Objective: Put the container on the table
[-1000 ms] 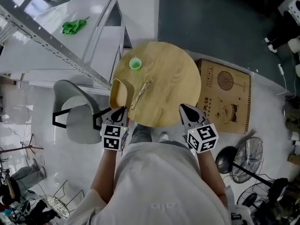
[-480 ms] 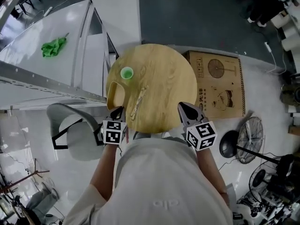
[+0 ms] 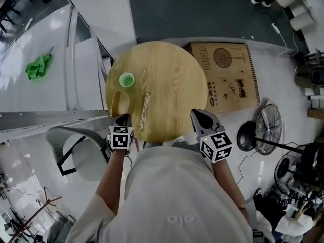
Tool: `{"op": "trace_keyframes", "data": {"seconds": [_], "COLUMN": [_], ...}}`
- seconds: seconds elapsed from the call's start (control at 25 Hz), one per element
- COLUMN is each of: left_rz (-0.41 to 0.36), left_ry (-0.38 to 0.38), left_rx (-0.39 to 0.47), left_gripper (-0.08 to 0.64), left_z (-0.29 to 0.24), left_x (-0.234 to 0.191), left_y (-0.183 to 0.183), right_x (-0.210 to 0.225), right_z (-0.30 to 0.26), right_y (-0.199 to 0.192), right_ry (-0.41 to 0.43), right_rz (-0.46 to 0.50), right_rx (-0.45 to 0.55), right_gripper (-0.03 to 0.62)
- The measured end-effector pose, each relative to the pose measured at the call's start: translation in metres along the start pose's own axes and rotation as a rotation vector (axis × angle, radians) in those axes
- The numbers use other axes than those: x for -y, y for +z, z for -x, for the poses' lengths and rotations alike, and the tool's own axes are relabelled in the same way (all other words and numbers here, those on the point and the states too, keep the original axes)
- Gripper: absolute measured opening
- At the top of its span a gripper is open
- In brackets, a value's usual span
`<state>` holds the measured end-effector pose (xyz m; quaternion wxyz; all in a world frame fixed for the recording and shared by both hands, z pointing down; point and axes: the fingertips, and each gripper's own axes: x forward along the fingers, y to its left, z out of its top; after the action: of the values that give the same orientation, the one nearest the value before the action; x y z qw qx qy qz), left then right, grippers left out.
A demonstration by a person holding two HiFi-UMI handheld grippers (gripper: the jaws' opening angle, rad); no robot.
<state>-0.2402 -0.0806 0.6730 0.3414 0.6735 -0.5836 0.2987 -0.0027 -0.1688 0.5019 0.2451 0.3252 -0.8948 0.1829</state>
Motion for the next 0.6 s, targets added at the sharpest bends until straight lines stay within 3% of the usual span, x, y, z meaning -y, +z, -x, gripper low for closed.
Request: {"op": "trace_keyframes", "data": {"seconds": [0.24,0.6], "left_rz": [-0.020,-0.092], "left_ry": [-0.017,-0.060], "left_rx": [-0.056,-0.112], "left_gripper": [0.023,0.023], "left_z": [-0.037,-0.069], "left_x": [-0.015,-0.016], "left_y": [-0.020,-0.015], "right_x": [0.007,0.018], "right_z": [0.004,0.014], "right_y": [-0.010,-0.020], "right_ry": [-0.067,-0.146], "right_rz": [-0.038,-0.076], "right_rx": [-0.021,-0.042], "right_gripper": [0.026,0.025]}}
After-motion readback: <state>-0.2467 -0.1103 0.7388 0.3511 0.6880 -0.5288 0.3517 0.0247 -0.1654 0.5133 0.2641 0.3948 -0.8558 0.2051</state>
